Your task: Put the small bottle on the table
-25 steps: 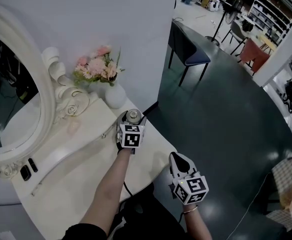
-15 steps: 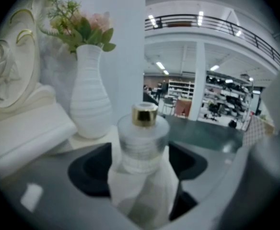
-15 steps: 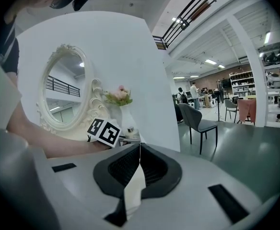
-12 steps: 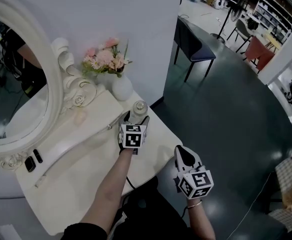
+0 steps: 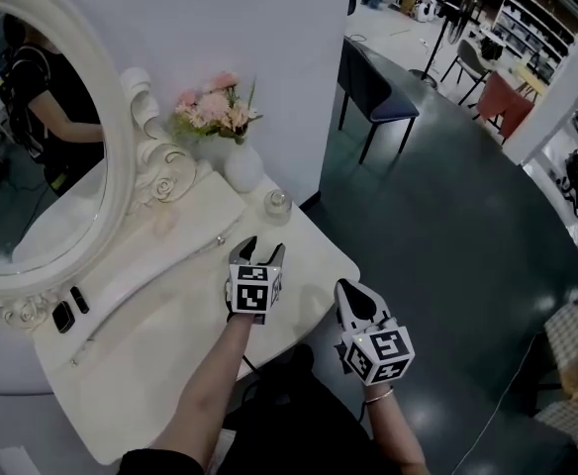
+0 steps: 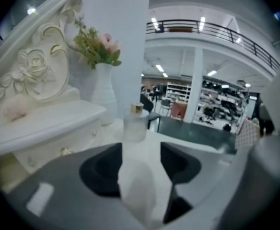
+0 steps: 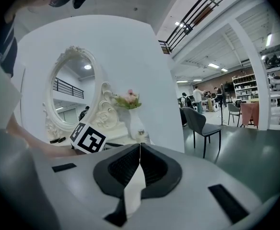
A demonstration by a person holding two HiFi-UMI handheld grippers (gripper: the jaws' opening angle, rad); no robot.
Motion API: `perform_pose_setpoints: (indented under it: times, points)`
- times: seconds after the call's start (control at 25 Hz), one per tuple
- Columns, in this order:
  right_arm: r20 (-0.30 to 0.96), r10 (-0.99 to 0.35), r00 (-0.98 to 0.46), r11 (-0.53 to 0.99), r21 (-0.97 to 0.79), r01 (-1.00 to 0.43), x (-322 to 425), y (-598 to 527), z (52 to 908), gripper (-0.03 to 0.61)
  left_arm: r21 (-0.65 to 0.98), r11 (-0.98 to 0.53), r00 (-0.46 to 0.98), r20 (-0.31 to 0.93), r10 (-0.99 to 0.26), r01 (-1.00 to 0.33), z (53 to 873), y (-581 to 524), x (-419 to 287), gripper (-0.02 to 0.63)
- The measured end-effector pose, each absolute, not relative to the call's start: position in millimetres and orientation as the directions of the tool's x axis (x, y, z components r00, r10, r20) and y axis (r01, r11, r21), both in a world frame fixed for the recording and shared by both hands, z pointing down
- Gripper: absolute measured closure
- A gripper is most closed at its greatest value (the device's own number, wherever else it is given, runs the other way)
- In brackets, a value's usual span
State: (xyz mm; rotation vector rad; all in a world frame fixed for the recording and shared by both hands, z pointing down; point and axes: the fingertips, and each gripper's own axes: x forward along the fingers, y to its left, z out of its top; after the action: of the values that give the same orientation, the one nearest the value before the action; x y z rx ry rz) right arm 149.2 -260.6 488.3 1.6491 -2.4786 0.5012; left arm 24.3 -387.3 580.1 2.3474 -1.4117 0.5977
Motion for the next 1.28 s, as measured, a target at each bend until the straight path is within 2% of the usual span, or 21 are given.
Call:
perform_pose_setpoints:
  times: [0.24,0.6,0.96,1.28]
  points:
    - [0.266,-0.878,-0.397,0.356,-0.192,-0.915,137.9,-248.3,483.4,0.574,0.081,-0.489,0.464,0.481,-0.744,-0.868,564.6,-353.6,19.8,0.405]
    - [0.244,-0.885,-0.397,0.358,-0.190,-0.914,116.7,-231.6,475.3,0.574,0.113,-0.514,0.511,0.406,-0.757,-0.851,527.4,-314.4,2.9,0.517]
    - [0.231,-0.893,-0.386,0.352,-0.178,-0.919,104.9,-217.8,470.3,0.574,0.082,-0.531,0.524,0.345,-0.779,-0.843,496.7,-290.0,-15.2,0.566]
    - [0.215,-0.903,-0.373,0.343,-0.163,-0.925,102.4,-209.3,461.6,0.574,0.123,-0.526,0.537,0.298,-0.789,-0.841,480.2,-265.3,-33.4,0.606]
